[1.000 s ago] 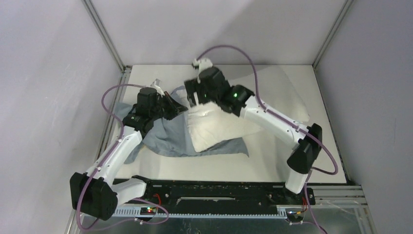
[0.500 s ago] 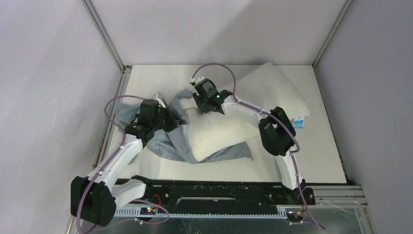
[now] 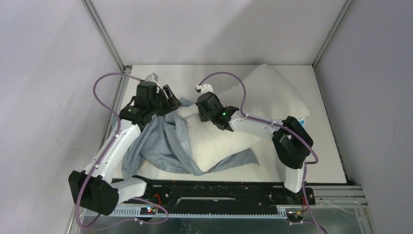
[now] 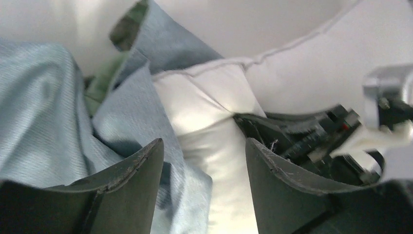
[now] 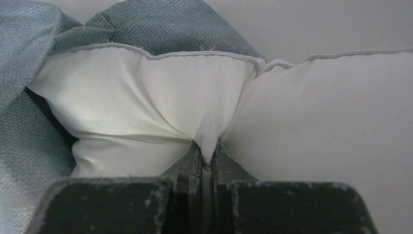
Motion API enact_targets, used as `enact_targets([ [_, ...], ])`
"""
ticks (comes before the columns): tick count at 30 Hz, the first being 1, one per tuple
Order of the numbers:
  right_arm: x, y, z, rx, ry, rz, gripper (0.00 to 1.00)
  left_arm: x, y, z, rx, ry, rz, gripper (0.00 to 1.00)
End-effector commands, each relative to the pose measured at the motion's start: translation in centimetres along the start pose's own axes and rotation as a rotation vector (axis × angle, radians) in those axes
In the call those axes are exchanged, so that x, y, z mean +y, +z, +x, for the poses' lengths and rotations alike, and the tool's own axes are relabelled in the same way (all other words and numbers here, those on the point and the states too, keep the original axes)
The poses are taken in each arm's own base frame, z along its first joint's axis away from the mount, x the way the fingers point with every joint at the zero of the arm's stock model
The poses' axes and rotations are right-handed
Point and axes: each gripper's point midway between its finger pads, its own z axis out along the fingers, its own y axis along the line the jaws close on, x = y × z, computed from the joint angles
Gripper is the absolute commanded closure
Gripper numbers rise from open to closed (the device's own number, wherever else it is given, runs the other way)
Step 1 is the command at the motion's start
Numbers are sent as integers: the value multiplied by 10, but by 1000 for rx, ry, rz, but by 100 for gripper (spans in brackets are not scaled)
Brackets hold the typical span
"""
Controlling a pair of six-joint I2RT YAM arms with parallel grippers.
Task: Put the pillow into the pillowcase
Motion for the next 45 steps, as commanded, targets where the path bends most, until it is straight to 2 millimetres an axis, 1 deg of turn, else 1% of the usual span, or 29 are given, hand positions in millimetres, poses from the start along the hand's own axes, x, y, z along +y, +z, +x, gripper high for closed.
enact_targets([
  [1, -7, 0, 32, 76, 21, 41, 100, 37, 12, -18, -13, 111, -227, 33],
  [3, -6, 0, 31, 74, 23, 36, 100, 46, 23, -17, 5, 127, -270, 33],
  [4, -6, -1, 29, 72, 25, 33, 100, 48, 28, -17, 19, 136, -282, 33],
  [7, -6, -2, 26, 70, 30, 28, 100, 53, 44, -9, 74, 142, -307, 34],
  [10, -8, -4, 22, 67, 38, 30, 100, 58, 52, 0, 112, 149, -325, 37],
  [11, -9, -5, 20, 66, 40, 31, 100, 58, 54, 3, 120, 146, -319, 39],
  [12, -10, -7, 17, 62, 45, 29, 100, 57, 55, 5, 121, 143, -311, 44],
  [14, -10, -11, 10, 54, 50, 26, 100, 53, 57, 2, 109, 133, -298, 59],
  [15, -10, -14, 5, 48, 51, 21, 100, 52, 57, -2, 98, 134, -299, 67],
  [16, -9, -18, 1, 43, 49, 16, 100, 50, 55, -8, 81, 135, -306, 80],
  [17, -8, -24, -5, 32, 49, 7, 100, 49, 54, -15, 65, 139, -320, 90],
  [18, -6, -29, -9, 25, 46, -3, 100, 49, 52, -25, 41, 147, -339, 96],
  [19, -4, -35, -14, 18, 45, -15, 100, 48, 49, -37, 9, 154, -361, 99],
  [21, 4, -47, -20, 11, 42, -57, 100, 45, 45, -59, -51, 172, -395, 100],
  [23, 14, -58, -24, 6, 30, -99, 100, 39, 45, -76, -91, 184, -400, 100],
  [25, 24, -67, -25, -1, 7, -125, 100, 28, 45, -90, -117, 190, -386, 100],
  [27, 35, -72, -25, 2, -1, -159, 100, 12, 47, -98, -121, 197, -330, 100],
  [28, 41, -73, -25, 11, -2, -186, 100, -2, 47, -99, -120, 208, -270, 100],
  [30, 46, -67, -24, 29, -2, -202, 100, -31, 44, -99, -132, 246, -178, 100],
  [33, 46, -55, -32, 47, 31, -205, 100, -77, 32, -90, -141, 287, -24, 100],
  [34, 43, -51, -37, 52, 65, -202, 100, -90, 25, -89, -150, 283, 29, 100],
  [36, 29, -41, -50, 51, 154, -198, 100, -114, 6, -86, -163, 262, 125, 100],
  [38, 11, -31, -65, 39, 240, -176, 100, -135, -14, -79, -162, 243, 220, 100],
  [40, -10, -20, -79, 21, 319, -132, 100, -149, -28, -68, -152, 227, 286, 100],
  [42, -27, -8, -87, 6, 409, -107, 100, -154, -30, -55, -127, 191, 328, 100],
  [43, -35, -1, -89, 0, 459, -100, 100, -154, -27, -48, -105, 170, 342, 100],
  [45, -46, 9, -94, -24, 529, -92, 100, -148, -14, -33, -62, 146, 330, 100],
])
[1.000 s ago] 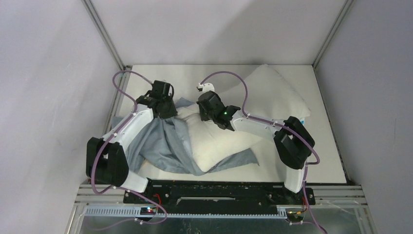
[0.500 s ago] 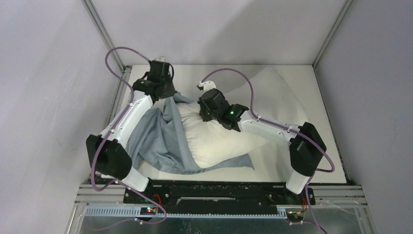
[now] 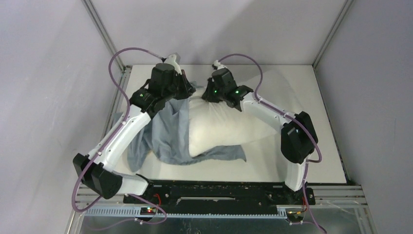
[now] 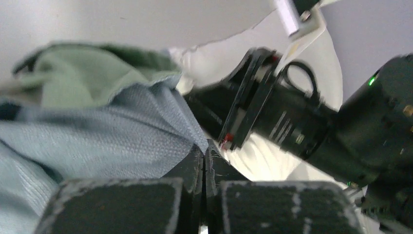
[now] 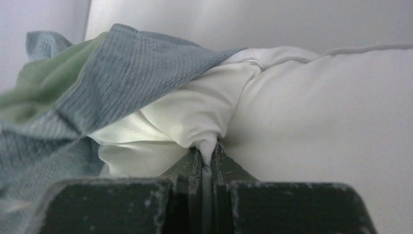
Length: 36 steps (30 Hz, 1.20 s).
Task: Put the pillow into the pillowcase
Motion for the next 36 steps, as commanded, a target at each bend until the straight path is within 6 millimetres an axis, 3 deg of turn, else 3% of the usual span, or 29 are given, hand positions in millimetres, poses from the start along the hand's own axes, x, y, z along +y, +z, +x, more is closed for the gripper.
enact_targets([
  [1, -21, 18, -37, -96, 211, 10, 100, -27, 1, 3, -18, -84, 131, 100],
  [4, -15, 18, -48, -127, 199, -14, 100, -14, 20, 21, 51, -85, 77, 100],
  [7, -7, 8, -62, -145, 166, -31, 98, -6, 36, 28, 88, -86, 34, 100],
  [12, -5, -33, -87, -224, 137, -44, 51, 9, 69, 32, 147, -125, -33, 100],
  [15, 3, -70, -102, -275, 83, -55, 32, 14, 90, 36, 187, -140, -53, 100],
  [19, 1, -98, -85, -256, -76, 5, 20, 18, 110, 32, 204, -139, -72, 100],
  [25, -21, -100, -13, -129, -355, 90, 10, 8, 128, 6, 187, -140, -56, 100],
  [30, -36, -66, 36, 4, -428, 170, 9, -10, 132, -16, 168, -142, -14, 100],
  [33, -38, -39, 54, 70, -371, 127, 19, -19, 127, -29, 146, -138, 10, 100],
  [35, -24, -28, 59, 103, -308, 42, 40, -25, 124, -29, 149, -131, 36, 100],
  [36, -20, -25, 58, 111, -263, 17, 61, -27, 120, -29, 149, -121, 41, 100],
])
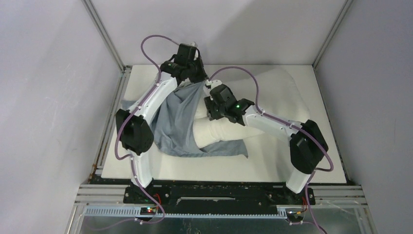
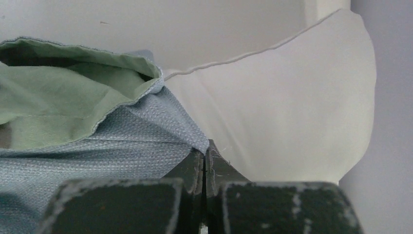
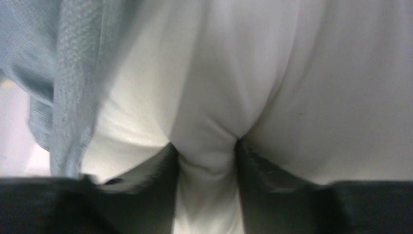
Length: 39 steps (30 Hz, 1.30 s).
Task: Put the pillow into the pillowcase
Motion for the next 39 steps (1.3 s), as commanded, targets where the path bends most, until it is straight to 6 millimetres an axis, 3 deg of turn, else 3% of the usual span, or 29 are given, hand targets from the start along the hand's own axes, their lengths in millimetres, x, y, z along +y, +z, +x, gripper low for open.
enact_targets([
  [1, 17, 14, -4, 47, 152, -140, 83, -37, -29, -14, -31, 34, 115, 97],
  [2, 19, 14, -9, 46, 201, -175, 99, -36, -36, -13, -35, 48, 112, 91],
  [7, 25, 14, -30, 25, 411, -279, 100, -12, -79, 1, -90, 88, 53, 46],
  [11, 32, 15, -46, -4, 508, -333, 100, 26, -113, 30, -151, 108, -53, 37],
  [13, 33, 16, -52, -19, 537, -342, 100, 46, -130, 47, -174, 108, -95, 38],
  [15, 34, 17, -56, -28, 563, -345, 100, 64, -133, 73, -156, 120, -138, 41],
  [16, 35, 17, -58, -37, 571, -350, 100, 75, -130, 90, -131, 129, -165, 42],
  [21, 35, 17, -67, -59, 599, -351, 100, 108, -117, 131, -78, 134, -269, 46],
  [26, 34, 19, -67, -55, 608, -350, 100, 138, -105, 128, -130, 138, -411, 50],
  [31, 30, 21, -66, -52, 615, -340, 100, 150, -90, 130, -131, 153, -467, 56],
  [39, 24, 24, -64, -47, 625, -318, 100, 162, -89, 128, -142, 185, -526, 81],
])
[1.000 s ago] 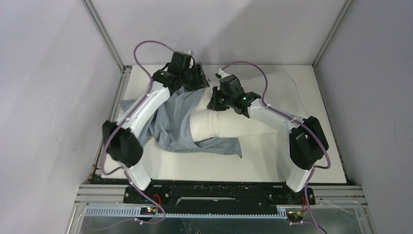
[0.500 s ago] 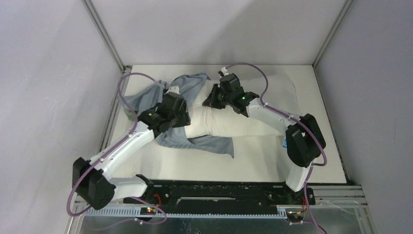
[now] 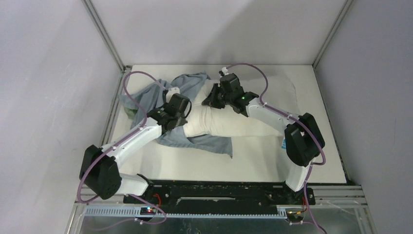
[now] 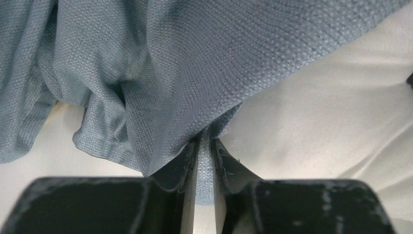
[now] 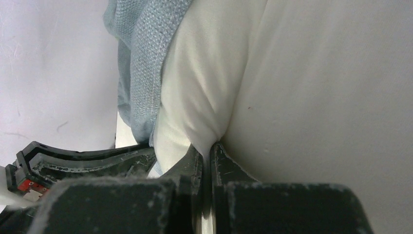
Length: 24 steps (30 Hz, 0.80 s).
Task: Put the pillow into the pillowcase
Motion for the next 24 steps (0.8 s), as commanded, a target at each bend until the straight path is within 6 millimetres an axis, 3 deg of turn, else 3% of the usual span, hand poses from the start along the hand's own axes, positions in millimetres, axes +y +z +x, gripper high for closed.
enact_targets([
  [1, 11, 2, -14, -34, 16, -32, 100, 11, 2, -8, -58, 9, -56, 86],
  [4, 7, 0, -17, -56, 19, -4, 100, 0, -21, -21, -74, 27, 9, 99],
  [9, 4, 1, -23, -96, 24, 26, 100, -39, -91, -48, -120, 64, 206, 100],
  [11, 3, 3, -24, -110, 28, 35, 100, -59, -117, -50, -122, 69, 307, 100],
  [13, 4, 4, -25, -120, 36, 36, 100, -75, -130, -48, -109, 67, 394, 100],
  [15, 7, 6, -23, -127, 40, 38, 100, -91, -131, -41, -82, 57, 469, 100],
  [18, 14, 6, -15, -138, 27, 49, 100, -99, -106, -27, -26, 37, 484, 100],
  [19, 17, 3, -13, -144, 16, 48, 100, -98, -91, -22, 3, 19, 479, 100],
  [21, 6, -3, -15, -172, 10, 97, 100, -91, -68, -21, 20, -64, 483, 100],
  [24, 4, -17, -20, -182, -32, 92, 100, -79, -59, -25, 17, -74, 450, 100],
])
